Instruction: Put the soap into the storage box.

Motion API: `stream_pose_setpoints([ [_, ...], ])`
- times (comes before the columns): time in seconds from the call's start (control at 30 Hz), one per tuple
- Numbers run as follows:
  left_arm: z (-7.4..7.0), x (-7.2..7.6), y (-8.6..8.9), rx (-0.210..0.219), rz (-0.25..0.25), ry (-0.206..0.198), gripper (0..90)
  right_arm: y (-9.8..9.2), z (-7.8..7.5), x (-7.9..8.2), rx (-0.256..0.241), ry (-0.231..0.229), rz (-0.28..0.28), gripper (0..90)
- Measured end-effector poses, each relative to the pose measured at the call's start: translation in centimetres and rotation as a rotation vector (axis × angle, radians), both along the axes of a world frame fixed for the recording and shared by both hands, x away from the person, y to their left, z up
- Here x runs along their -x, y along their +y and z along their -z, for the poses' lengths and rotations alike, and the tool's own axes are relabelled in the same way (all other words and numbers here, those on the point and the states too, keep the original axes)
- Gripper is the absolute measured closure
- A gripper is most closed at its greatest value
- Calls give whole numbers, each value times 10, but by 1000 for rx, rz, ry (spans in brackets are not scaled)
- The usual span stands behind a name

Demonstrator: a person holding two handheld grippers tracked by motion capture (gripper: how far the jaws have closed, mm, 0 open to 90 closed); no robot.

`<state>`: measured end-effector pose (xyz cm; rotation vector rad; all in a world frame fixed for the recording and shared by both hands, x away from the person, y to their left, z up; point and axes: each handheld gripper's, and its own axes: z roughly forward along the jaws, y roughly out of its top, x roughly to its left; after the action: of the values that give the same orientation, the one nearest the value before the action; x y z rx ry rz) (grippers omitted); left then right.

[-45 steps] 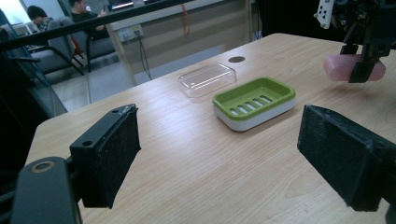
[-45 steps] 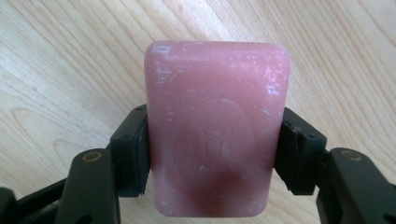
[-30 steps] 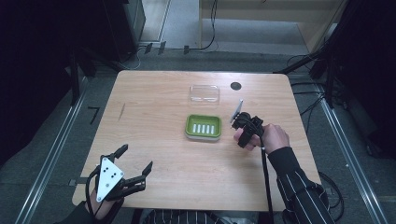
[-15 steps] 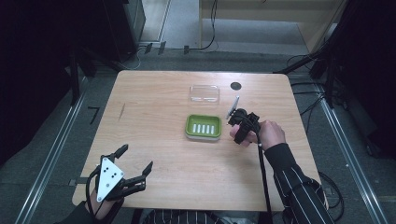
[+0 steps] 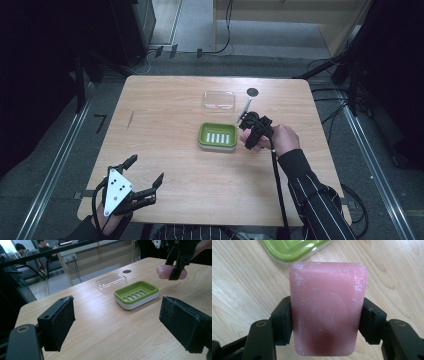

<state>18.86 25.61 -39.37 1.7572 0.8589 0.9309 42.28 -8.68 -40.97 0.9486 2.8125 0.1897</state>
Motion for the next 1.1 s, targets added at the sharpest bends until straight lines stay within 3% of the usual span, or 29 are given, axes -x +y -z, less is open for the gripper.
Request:
stream_pose_setpoints([
  [1.1,0,0,0,2,-2,0,132,25,-13,-13,-70,-62,-37,388],
])
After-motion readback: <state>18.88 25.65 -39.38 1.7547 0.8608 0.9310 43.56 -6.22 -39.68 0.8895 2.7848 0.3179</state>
